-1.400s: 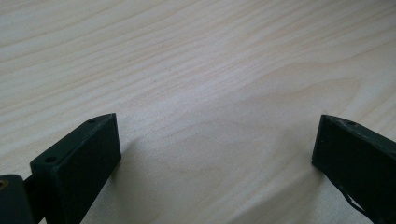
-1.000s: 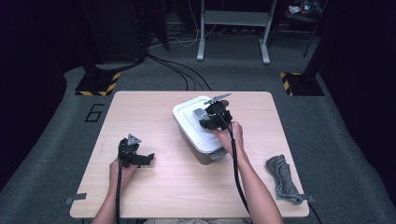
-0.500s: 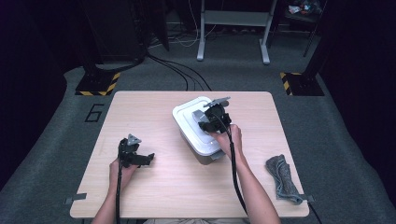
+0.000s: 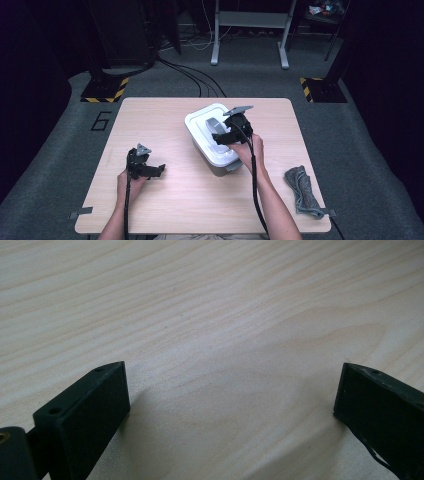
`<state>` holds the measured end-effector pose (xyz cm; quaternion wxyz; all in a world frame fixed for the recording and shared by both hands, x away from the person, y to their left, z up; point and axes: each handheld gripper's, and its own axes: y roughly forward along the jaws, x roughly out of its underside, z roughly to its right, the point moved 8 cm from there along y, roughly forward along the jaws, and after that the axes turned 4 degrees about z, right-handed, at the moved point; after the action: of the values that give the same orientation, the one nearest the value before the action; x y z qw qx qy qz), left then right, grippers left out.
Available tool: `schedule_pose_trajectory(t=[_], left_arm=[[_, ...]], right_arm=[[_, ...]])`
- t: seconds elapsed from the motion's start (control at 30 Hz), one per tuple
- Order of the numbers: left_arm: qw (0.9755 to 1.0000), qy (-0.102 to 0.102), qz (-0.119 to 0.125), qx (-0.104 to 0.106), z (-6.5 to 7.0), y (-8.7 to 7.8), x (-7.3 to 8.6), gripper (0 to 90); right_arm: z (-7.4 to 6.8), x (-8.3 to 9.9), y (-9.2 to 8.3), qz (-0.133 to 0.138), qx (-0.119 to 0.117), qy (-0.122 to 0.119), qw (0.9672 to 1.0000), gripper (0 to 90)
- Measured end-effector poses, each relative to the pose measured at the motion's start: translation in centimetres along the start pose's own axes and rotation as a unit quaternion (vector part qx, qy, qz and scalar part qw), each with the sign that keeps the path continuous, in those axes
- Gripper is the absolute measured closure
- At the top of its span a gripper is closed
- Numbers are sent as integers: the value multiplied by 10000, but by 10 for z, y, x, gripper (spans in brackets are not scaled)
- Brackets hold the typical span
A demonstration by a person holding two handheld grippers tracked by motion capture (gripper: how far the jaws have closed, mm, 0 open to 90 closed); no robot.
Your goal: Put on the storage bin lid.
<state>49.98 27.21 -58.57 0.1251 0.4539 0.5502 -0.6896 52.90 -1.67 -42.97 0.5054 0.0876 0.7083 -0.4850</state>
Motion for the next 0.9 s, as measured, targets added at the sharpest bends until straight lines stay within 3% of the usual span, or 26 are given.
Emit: schedule_pose_trajectory(t=[0.37,0.77,0.9], left_arm=[[10000,-2,-1,1,0,0,0,9],[10000,-2,1,-6,0,0,0,10],[10000,1,0,-7,0,0,0,10]], right_arm=[[5,16,-45,344,283,-91,9990,57],[17,68,-84,424,652,-2,9970,28],[18,96,-93,413,860,29,9954,26]])
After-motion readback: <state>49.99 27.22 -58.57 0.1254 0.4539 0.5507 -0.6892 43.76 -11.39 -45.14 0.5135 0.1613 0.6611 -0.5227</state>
